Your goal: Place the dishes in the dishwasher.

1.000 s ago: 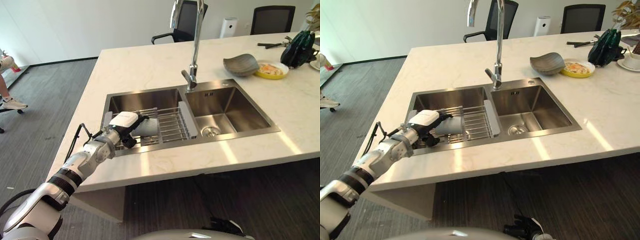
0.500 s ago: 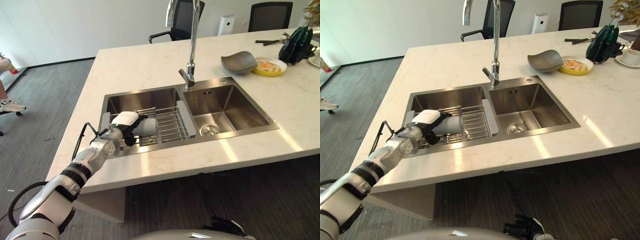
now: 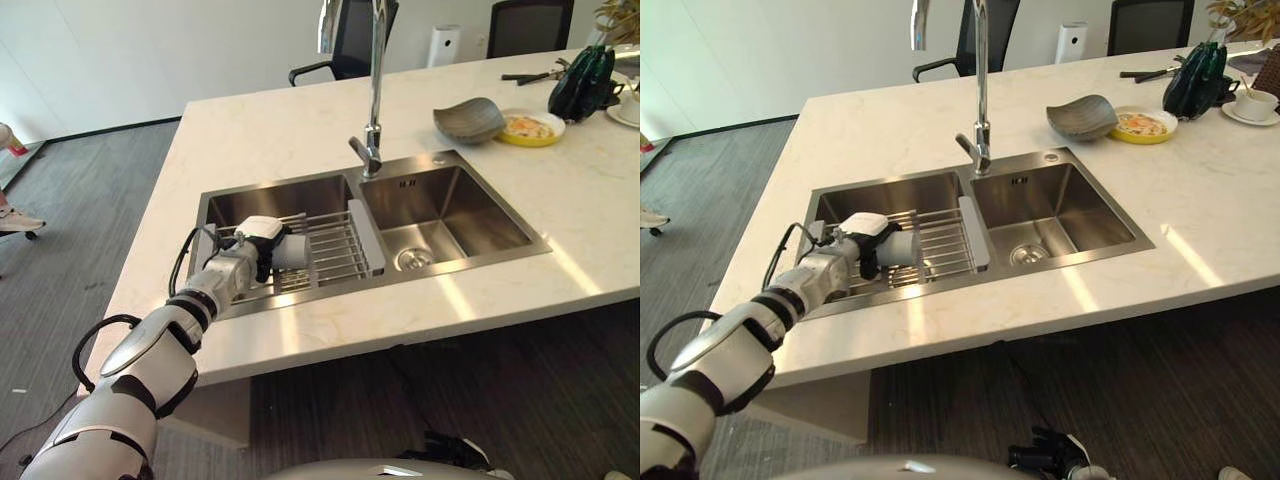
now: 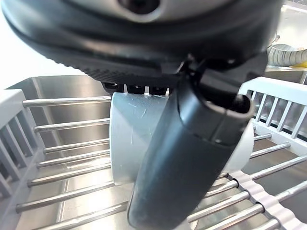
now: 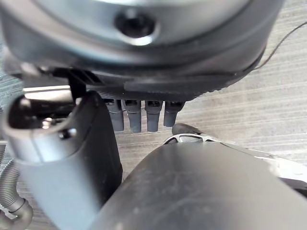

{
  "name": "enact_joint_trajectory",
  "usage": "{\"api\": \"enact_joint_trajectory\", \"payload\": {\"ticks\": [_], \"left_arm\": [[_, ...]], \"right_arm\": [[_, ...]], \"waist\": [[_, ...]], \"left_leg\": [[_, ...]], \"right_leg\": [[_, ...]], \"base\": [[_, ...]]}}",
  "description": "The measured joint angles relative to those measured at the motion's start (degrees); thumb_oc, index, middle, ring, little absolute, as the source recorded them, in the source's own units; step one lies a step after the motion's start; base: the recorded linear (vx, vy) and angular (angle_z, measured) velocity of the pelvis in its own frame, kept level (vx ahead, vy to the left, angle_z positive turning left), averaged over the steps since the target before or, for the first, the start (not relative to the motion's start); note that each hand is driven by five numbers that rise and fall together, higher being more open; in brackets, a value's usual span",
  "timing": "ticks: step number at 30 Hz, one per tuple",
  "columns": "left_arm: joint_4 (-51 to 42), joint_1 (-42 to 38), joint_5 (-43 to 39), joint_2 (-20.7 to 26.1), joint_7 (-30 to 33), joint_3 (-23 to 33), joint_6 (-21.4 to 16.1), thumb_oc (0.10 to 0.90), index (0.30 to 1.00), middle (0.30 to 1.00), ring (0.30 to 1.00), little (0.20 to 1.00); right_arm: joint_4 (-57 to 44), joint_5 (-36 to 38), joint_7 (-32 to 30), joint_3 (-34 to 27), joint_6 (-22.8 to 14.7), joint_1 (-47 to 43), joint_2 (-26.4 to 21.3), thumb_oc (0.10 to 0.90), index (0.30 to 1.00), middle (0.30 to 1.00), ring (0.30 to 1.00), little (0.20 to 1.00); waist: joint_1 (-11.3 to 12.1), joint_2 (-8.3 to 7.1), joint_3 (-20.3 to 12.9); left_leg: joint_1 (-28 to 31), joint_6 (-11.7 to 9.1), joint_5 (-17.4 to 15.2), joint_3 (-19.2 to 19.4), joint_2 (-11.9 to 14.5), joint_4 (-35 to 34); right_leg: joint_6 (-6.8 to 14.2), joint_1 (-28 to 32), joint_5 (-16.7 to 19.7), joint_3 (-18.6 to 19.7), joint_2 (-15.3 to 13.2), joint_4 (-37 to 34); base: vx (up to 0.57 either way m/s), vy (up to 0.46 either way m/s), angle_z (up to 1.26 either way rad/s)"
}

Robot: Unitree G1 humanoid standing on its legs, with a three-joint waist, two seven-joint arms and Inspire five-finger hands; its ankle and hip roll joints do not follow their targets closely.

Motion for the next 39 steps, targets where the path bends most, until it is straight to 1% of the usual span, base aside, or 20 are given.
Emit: {"api": "enact_joint_trajectory", "payload": {"ticks": [1, 3, 4, 7, 12, 14, 15, 17, 19, 22, 24, 30, 31, 32, 33, 35, 36, 37, 38, 39], "left_arm": [[-1.6, 4.8, -5.4, -1.8, 1.1, 7.9, -0.4, 0.4, 0.3, 0.3, 0.3, 0.3], [-6.6, 2.5, -2.7, -1.1, 0.7, -6.2, 5.5, 0.4, 0.3, 0.3, 0.3, 0.3], [-7.0, 0.2, -1.5, -0.2, 0.9, -12.4, 2.2, 0.4, 0.3, 0.3, 0.3, 0.3], [-6.5, -1.8, -1.6, 0.1, 1.4, -13.8, 1.2, 0.4, 0.3, 0.3, 0.3, 0.3], [-2.3, -4.7, -1.6, 0.1, 0.6, -14.4, 1.7, 0.4, 0.3, 0.3, 0.3, 0.3], [-14.1, -5.5, -0.3, 9.2, -2.4, -17.9, 1.4, 0.4, 0.3, 0.3, 0.3, 0.3], [-17.3, -5.7, 0.1, 11.1, -2.3, -17.8, 0.3, 0.4, 0.3, 0.3, 0.3, 0.3], [-20.7, -5.7, 0.4, 12.4, -2.2, -17.1, -0.2, 0.4, 0.3, 0.3, 0.3, 0.3], [-28.9, -5.3, 0.2, 15.2, -1.8, -16.9, -1.3, 0.4, 0.3, 0.3, 0.3, 0.3], [-34.2, -4.6, 0.0, 17.9, -1.0, -15.5, -2.9, 0.4, 0.3, 0.3, 0.3, 0.3], [-39.0, -2.8, 0.0, 20.4, -0.6, -12.0, -3.3, 0.4, 0.3, 0.3, 0.3, 0.3], [-61.8, 18.6, -8.0, 23.7, 3.9, 16.1, -5.9, 0.4, 0.3, 0.3, 0.3, 0.3], [-63.9, 22.5, -10.2, 22.8, 3.8, 21.2, -7.3, 0.4, 0.3, 0.3, 0.3, 0.3], [-65.1, 24.4, -12.6, 22.3, 4.0, 22.7, -7.6, 0.4, 0.3, 0.3, 0.3, 0.3], [-67.9, 28.3, -17.6, 18.8, 4.5, 27.0, -8.4, 0.4, 0.3, 0.3, 0.3, 0.3], [-70.4, 32.3, -21.5, 16.0, 4.6, 30.0, -9.6, 0.4, 0.3, 0.3, 0.3, 0.3], [-71.7, 34.4, -25.1, 15.0, 4.3, 31.1, -9.8, 0.4, 0.3, 0.3, 0.3, 0.3], [-71.6, 34.7, -26.9, 14.1, 3.8, 31.2, -9.8, 0.4, 0.3, 0.3, 0.3, 0.3], [-71.7, 35.1, -27.5, 14.1, 3.7, 31.4, -9.7, 0.4, 0.3, 0.3, 0.3, 0.3], [-71.6, 36.0, -28.8, 14.1, 3.2, 31.7, -9.5, 0.4, 0.3, 0.3, 0.3, 0.3]], "right_arm": [[-0.8, -0.5, 2.7, 6.9, 1.9, -2.5, -5.9, 0.8, 0.9, 0.9, 0.9, 0.9], [4.0, -1.2, 0.2, 2.1, 0.3, -4.0, -3.6, 0.8, 0.9, 0.9, 0.9, 0.9], [5.8, -0.8, -0.2, 1.8, -0.3, -4.0, -3.7, 0.8, 0.9, 0.9, 0.9, 0.9], [8.7, 2.3, -0.3, 0.4, -0.3, -3.5, -0.7, 0.8, 0.9, 0.9, 0.9, 0.9], [8.8, 2.1, -0.4, 0.1, -0.9, -3.5, -0.8, 0.8, 0.9, 0.9, 0.9, 0.9], [8.4, 2.2, 0.0, -0.3, -1.0, -3.8, -0.7, 0.8, 0.9, 0.9, 0.9, 0.9], [8.1, 2.5, 0.0, -0.4, -1.1, -3.5, -0.8, 0.8, 0.9, 0.9, 0.9, 0.9], [8.1, 2.3, 0.0, -0.2, -1.0, -3.5, -1.0, 0.8, 0.9, 0.9, 0.9, 0.9], [8.7, 2.0, 0.1, 0.1, -1.0, -3.0, -1.5, 0.8, 0.9, 0.9, 0.9, 0.9], [8.8, 2.0, 0.0, 0.1, -1.0, -2.6, -1.4, 0.8, 0.9, 0.9, 0.9, 0.9], [8.6, 1.9, 0.0, 0.3, -0.9, -2.6, -1.3, 0.8, 0.9, 0.9, 0.9, 0.9], [7.0, 1.8, 0.0, 1.6, -1.1, -0.7, -0.8, 0.8, 0.9, 0.9, 0.9, 0.9], [7.0, 1.4, 0.0, 2.0, -1.5, -0.8, -0.8, 0.8, 0.9, 0.9, 0.9, 0.9], [6.3, 0.9, -0.1, 2.2, -1.4, -0.8, -0.9, 0.8, 0.9, 0.9, 0.9, 0.9], [5.9, -0.9, -0.2, 2.9, -0.9, -0.5, -1.5, 0.8, 0.9, 0.9, 0.9, 0.9], [5.7, -2.4, -0.3, 4.4, -1.1, -0.6, -1.7, 0.8, 0.9, 0.9, 0.9, 0.9], [5.8, -2.7, -0.4, 4.2, -1.8, -0.3, -1.7, 0.8, 0.9, 0.9, 0.9, 0.9], [5.7, -2.7, -0.5, 4.3, -2.0, 0.0, -2.3, 0.8, 0.9, 0.9, 0.9, 0.9], [5.7, -3.1, -0.6, 4.3, -2.1, -0.4, -3.0, 0.8, 0.9, 0.9, 0.9, 0.9], [5.6, -4.7, -0.6, 4.8, -2.1, -0.6, -3.4, 0.8, 0.9, 0.9, 0.9, 0.9]], "waist": [[-0.4, 0.67, -0.9], [-0.7, -0.45, -1.6], [-0.1, -0.62, -2.6], [-0.6, -1.26, -2.6], [-1.3, -0.73, -2.4], [-0.8, -0.31, -0.5], [-0.6, -0.25, 0.0], [0.1, -0.11, 0.1], [3.1, 0.12, 1.1], [4.1, 0.23, 1.6], [4.8, 0.24, 1.7], [6.3, -0.35, 2.6], [6.7, -0.17, 2.8], [8.1, 0.1, 2.9], [9.4, -0.15, 3.1], [11.1, 0.08, 3.3], [11.9, 0.26, 3.5], [11.9, 0.63, 3.5], [12.7, 0.52, 3.6], [13.1, 0.32, 4.0]], "left_leg": [[1.4, -0.6, -0.2, -0.3, -0.4, 1.9], [-0.5, -0.9, -0.4, -0.1, -0.7, 3.8], [-0.6, 0.1, -1.2, 1.0, -0.2, 2.3], [-2.1, -0.1, -0.7, 2.5, -0.2, 2.5], [-2.5, -0.3, -0.5, 3.0, 0.7, 2.9], [-3.0, -0.6, -0.1, 1.8, 1.2, 3.4], [-3.3, -0.6, 0.2, 1.0, 1.4, 3.3], [-3.6, -0.8, 0.6, -0.4, 1.6, 3.3], [-3.7, -1.4, 1.1, -2.7, 2.1, 3.2], [-3.6, -1.7, 1.3, -4.4, 2.3, 3.1], [-3.5, -1.9, 1.5, -4.7, 2.5, 2.9], [-2.1, -3.6, 2.6, -6.2, 3.0, 3.0], [-1.6, -4.1, 2.9, -6.5, 3.1, 2.8], [-2.1, -4.0, 2.9, -6.8, 3.2, 3.1], [-3.1, -4.2, 3.0, -7.9, 3.2, 4.8], [-4.9, -5.1, 3.9, -11.0, 3.0, 4.7], [-6.8, -5.6, 6.7, -14.6, 3.0, 2.6], [-8.9, -6.3, 10.1, -17.3, 2.6, 0.9], [-10.7, -6.5, 12.6, -18.0, 1.9, -0.4], [-12.9, -4.2, 14.1, -11.4, 2.0, -0.1]], "right_leg": [[-3.2, -3.3, -1.3, 0.5, -2.3, 6.6], [-1.4, -5.0, -3.2, 0.2, -3.9, 10.8], [-1.8, -6.6, -4.0, 0.4, -3.3, 12.1], [-1.5, -9.5, -4.7, 1.3, -3.6, 13.9], [-1.8, -8.9, -3.5, 0.9, -2.7, 11.4], [-2.2, -7.0, -2.7, -0.8, -2.1, 10.0], [-2.3, -6.4, -2.3, -1.8, -2.0, 9.1], [-2.9, -5.5, -2.0, -3.2, -1.6, 7.8], [-2.9, -3.5, -1.9, -5.7, -0.9, 5.9], [-3.0, -1.5, -1.6, -7.5, -0.2, 3.7], [-3.0, -0.9, -1.5, -7.8, 0.2, 3.0], [-4.0, 2.5, -1.1, -9.0, 1.4, -0.4], [-4.1, 3.3, -1.2, -9.4, 1.5, -0.3], [-3.8, 3.8, -1.7, -9.5, 1.7, -0.2], [-2.9, 3.7, -2.5, -9.9, 1.5, -0.3], [-3.3, 3.8, -2.6, -12.3, 2.0, -0.3], [-4.9, 3.4, -3.3, -16.0, 2.0, 0.5], [-5.0, 1.8, -4.9, -18.2, 1.3, 2.1], [-5.6, 1.8, -5.2, -20.2, 1.2, 2.5], [-6.5, 0.8, -5.6, -24.7, 0.1, 3.1]], "base": [[-0.04, -0.018, -0.43], [-0.02, -0.025, 0.07], [-0.01, -0.017, 0.2], [0.0, 0.0, -0.25], [-0.01, -0.046, -0.07], [-0.02, -0.12, 0.23], [-0.01, -0.09, 0.45], [-0.01, -0.094, 0.5], [0.02, -0.116, 0.54], [0.03, -0.081, 0.31], [0.03, -0.117, 0.09], [0.05, -0.112, 0.1], [0.01, -0.097, 0.16], [-0.08, -0.13, 0.19], [-0.08, -0.065, 0.4], [-0.09, -0.091, 0.9], [-0.16, -0.144, 1.91], [-0.1, -0.119, 2.33], [-0.17, -0.062, 2.16], [-0.07, -0.012, 1.74]]}}
